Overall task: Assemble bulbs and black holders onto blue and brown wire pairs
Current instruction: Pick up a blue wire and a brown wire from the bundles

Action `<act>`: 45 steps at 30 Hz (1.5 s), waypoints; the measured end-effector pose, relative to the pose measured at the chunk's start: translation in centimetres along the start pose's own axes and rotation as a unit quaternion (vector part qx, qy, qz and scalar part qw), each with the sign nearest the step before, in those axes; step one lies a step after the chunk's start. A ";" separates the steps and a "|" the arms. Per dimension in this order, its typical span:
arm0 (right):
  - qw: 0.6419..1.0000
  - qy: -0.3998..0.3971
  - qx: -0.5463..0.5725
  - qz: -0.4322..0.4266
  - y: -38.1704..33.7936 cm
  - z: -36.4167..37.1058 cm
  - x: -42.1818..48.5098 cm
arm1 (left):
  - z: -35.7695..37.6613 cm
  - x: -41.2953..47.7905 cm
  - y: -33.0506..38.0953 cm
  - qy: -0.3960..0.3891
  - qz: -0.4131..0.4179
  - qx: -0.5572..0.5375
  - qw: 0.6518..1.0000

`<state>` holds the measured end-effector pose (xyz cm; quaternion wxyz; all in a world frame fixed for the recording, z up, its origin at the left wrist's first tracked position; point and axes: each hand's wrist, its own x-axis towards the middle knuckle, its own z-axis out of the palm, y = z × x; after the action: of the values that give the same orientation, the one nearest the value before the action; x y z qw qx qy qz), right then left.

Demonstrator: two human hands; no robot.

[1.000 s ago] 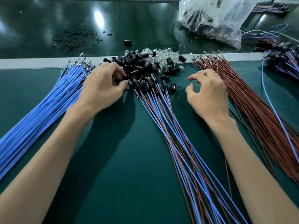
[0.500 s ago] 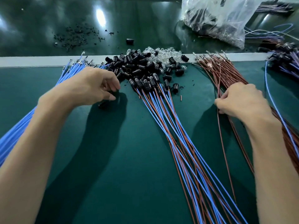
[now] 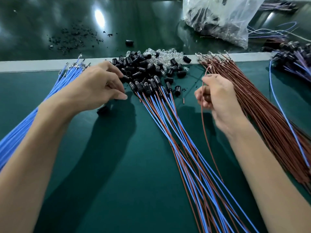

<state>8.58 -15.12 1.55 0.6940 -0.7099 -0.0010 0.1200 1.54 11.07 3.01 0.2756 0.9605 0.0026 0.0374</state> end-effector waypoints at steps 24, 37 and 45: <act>0.949 -0.291 0.117 -0.036 1.4 1.1 -1.1 | 4.1 -1.6 7.8 -0.263 0.033 -0.413 0.871; 0.968 -0.168 0.046 -0.183 1.9 2.3 -1.5 | 1.8 -0.7 3.4 -0.190 -0.013 -0.304 0.933; 0.968 -0.127 0.040 -0.212 2.2 2.4 -1.2 | 2.8 -0.5 4.1 -0.078 0.011 -0.350 0.933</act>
<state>6.61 -13.07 -0.40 0.7259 -0.6440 -0.2342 0.0593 1.23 6.06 2.76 0.5934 0.8029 -0.0432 -0.0363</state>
